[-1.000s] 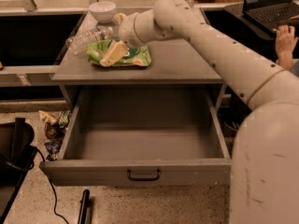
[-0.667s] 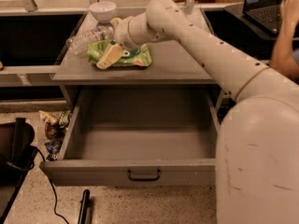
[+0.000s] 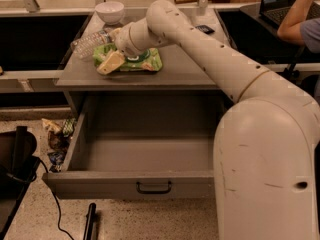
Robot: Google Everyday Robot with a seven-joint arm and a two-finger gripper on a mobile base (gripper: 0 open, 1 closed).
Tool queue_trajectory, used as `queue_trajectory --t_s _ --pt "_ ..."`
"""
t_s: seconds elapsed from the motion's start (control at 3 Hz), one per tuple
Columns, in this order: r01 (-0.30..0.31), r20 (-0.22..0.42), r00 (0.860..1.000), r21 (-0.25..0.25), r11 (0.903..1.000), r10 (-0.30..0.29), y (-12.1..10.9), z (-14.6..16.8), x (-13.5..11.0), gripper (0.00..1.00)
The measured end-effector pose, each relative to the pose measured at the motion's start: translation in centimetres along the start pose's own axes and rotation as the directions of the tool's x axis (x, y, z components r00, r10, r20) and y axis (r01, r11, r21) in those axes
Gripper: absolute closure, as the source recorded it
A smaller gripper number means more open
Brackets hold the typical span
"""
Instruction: Place green rice chip bag into top drawer
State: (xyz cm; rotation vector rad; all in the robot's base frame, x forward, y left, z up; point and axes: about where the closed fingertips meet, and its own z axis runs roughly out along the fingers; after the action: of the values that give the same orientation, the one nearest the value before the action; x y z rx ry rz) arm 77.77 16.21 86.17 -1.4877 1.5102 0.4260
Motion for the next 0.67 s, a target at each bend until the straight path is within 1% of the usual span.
queue_trajectory --t_s 0.33,0.67 --pt "-0.011 0.000 1.000 -0.011 0.9999 0.011 0.35 0.45 0.02 0.43" --pt "-0.026 0.008 1.000 -0.001 0.9997 0.026 0.52 -0.23 0.04 0.65"
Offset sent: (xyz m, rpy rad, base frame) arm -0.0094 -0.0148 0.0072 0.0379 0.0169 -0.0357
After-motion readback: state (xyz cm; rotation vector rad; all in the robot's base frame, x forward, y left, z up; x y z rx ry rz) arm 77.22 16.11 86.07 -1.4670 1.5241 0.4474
